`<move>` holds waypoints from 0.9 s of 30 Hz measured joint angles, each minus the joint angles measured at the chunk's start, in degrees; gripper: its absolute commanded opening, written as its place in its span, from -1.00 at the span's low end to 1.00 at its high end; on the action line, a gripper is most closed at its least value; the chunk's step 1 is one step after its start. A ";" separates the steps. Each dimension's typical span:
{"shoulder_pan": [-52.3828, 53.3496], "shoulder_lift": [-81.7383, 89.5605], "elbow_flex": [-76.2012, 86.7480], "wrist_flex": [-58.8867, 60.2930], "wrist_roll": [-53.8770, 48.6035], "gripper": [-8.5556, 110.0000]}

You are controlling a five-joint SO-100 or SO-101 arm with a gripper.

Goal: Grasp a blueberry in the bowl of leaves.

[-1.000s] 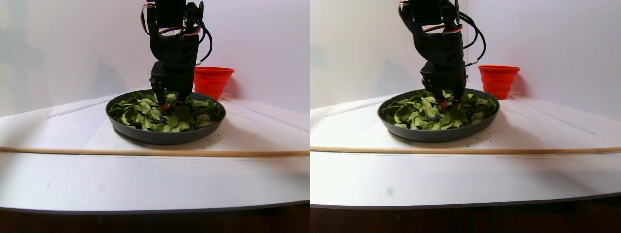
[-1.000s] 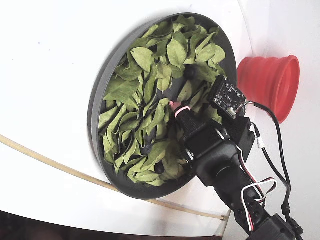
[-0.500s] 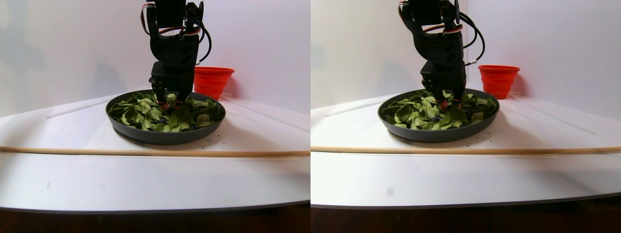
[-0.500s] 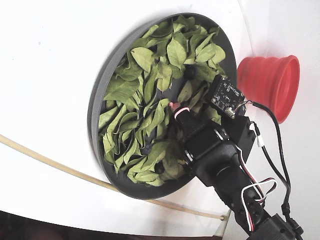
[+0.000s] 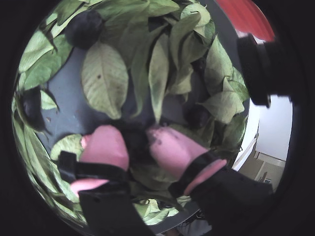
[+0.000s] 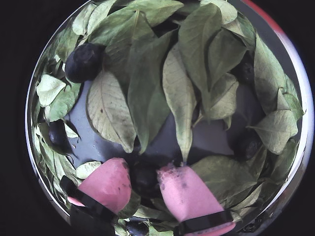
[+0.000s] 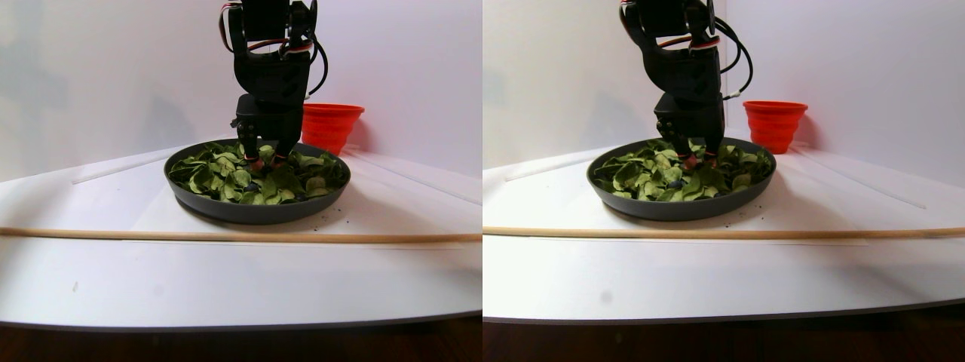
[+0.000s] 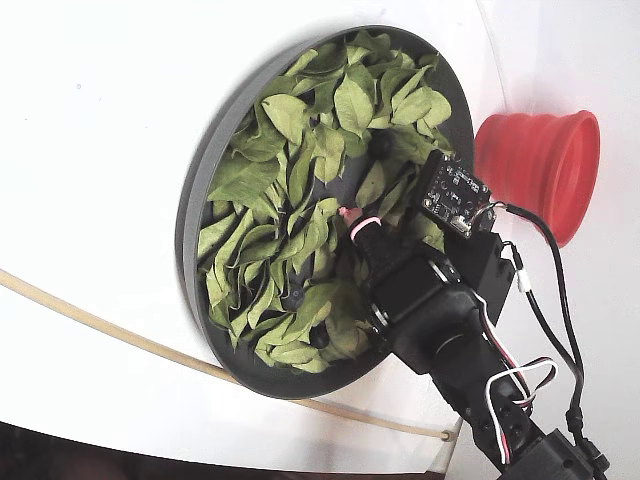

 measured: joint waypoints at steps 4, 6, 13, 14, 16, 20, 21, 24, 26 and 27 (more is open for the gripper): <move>0.00 2.20 0.97 0.00 -0.35 -0.72; 0.00 3.34 1.23 0.00 -0.79 -0.72; 0.00 3.60 1.23 0.00 -2.02 -0.72; 0.00 3.60 1.49 0.00 -2.20 -0.72; 0.00 3.60 1.85 0.00 -2.37 -0.72; 0.00 4.39 2.29 0.00 -2.72 -0.72; 0.26 5.80 2.81 0.00 -3.43 -0.72; 0.79 6.50 2.90 0.00 -4.31 -0.72; 1.05 6.50 2.99 0.00 -4.31 -0.72; 1.05 6.50 2.99 0.00 -4.31 -0.72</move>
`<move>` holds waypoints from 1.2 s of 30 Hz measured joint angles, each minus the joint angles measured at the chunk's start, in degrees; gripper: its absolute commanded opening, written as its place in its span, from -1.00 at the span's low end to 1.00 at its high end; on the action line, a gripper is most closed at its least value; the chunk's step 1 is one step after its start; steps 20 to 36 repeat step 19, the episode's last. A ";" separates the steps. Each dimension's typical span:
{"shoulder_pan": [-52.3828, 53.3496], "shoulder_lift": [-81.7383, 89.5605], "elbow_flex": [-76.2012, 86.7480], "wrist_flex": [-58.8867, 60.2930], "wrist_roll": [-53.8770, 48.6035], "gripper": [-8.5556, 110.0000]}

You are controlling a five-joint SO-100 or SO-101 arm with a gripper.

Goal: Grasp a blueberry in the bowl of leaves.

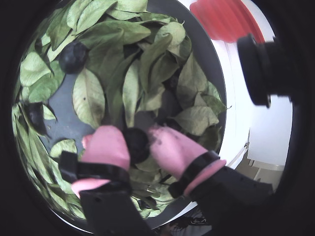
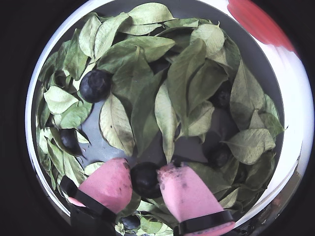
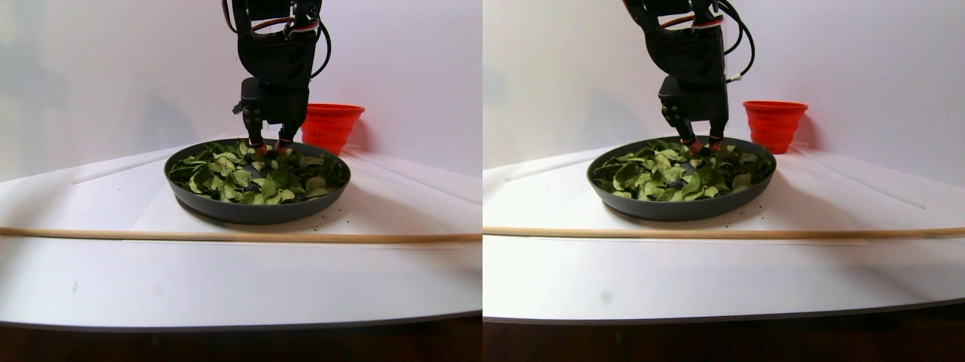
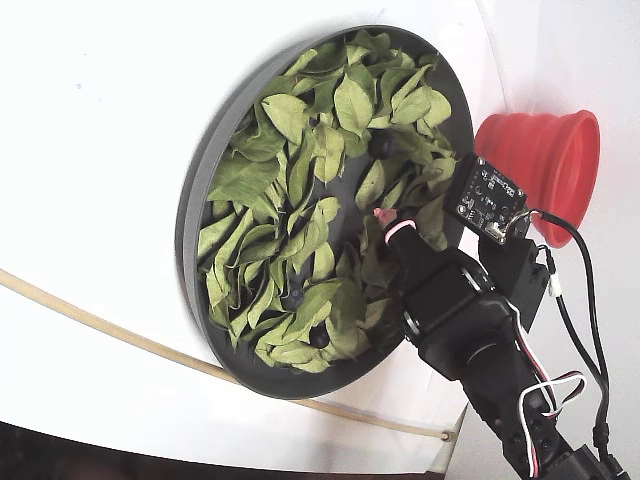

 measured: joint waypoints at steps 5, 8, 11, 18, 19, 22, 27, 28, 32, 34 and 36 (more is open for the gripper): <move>0.44 0.00 0.00 0.00 0.00 -0.72; 0.97 0.00 0.00 0.00 0.00 -0.72; 1.14 0.09 0.00 0.00 -0.62 -0.72; 1.14 0.09 0.00 0.00 -1.41 -0.72; 1.14 0.09 0.00 0.00 -1.58 -0.72; 1.14 0.09 0.00 0.00 -1.58 -0.72; 1.14 0.09 0.00 0.00 -1.58 -0.72; 1.14 0.09 0.00 0.00 -1.58 -0.72; 1.14 0.09 0.00 0.00 -1.58 -0.72; 1.14 0.09 0.00 0.00 -1.58 -0.72; 1.14 0.09 0.00 0.00 -1.58 -0.72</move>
